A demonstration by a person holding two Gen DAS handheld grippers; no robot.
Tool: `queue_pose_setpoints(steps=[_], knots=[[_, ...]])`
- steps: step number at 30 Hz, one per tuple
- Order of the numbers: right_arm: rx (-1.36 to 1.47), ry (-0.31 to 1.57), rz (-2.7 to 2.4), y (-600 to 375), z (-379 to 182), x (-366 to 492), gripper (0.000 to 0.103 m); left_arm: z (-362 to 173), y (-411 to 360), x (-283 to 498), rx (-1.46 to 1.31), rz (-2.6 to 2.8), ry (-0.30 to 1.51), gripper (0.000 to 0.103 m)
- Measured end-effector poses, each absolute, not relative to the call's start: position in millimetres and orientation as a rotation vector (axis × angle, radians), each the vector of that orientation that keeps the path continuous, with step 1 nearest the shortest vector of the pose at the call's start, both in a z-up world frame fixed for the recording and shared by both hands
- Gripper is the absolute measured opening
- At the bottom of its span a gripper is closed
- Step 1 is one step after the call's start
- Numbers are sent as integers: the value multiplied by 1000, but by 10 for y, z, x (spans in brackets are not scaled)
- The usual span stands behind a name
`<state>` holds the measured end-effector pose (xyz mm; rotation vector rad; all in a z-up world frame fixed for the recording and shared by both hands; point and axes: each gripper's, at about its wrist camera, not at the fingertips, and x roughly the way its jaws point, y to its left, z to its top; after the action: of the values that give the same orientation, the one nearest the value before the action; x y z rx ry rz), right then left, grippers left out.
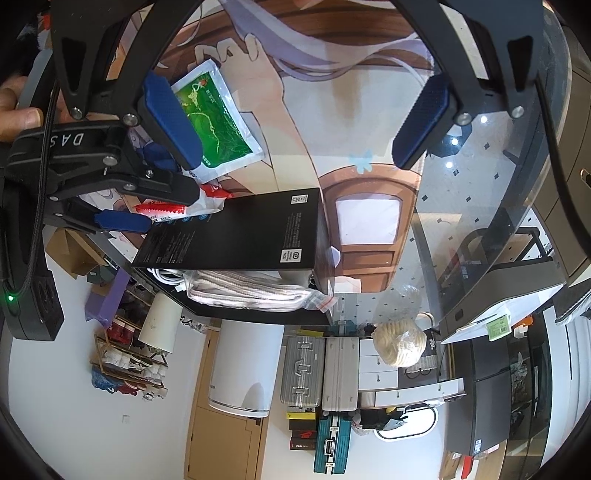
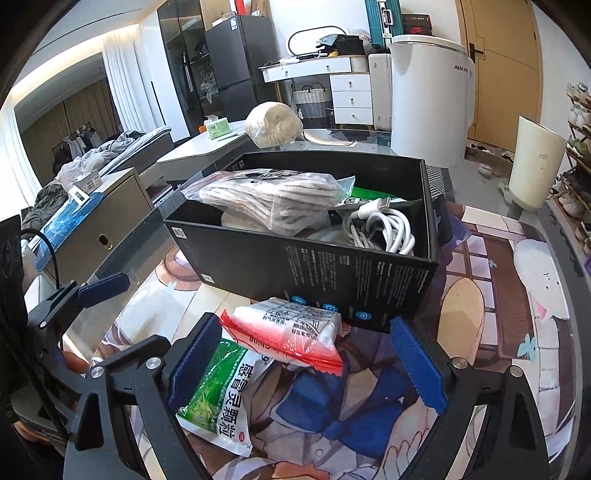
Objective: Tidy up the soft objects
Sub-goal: 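Move the right gripper to the red-and-white packet while the left withdraws over the table, then grasp the red-and-white packet with the right gripper and lift it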
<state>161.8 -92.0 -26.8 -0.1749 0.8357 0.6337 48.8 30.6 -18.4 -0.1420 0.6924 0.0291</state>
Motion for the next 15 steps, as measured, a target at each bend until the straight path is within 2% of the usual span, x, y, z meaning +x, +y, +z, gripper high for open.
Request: queue_pose_setpoints(steps=[6, 12, 15], knots=[[-162, 843, 626, -914, -285, 1649, 93, -193, 301, 491, -145, 29, 694, 103], [-143, 850, 645, -949, -282, 1641, 73, -198, 297, 494, -143, 25, 698, 103], [-144, 845, 647, -959, -275, 1617, 57, -196, 297, 496, -143, 25, 699, 103]])
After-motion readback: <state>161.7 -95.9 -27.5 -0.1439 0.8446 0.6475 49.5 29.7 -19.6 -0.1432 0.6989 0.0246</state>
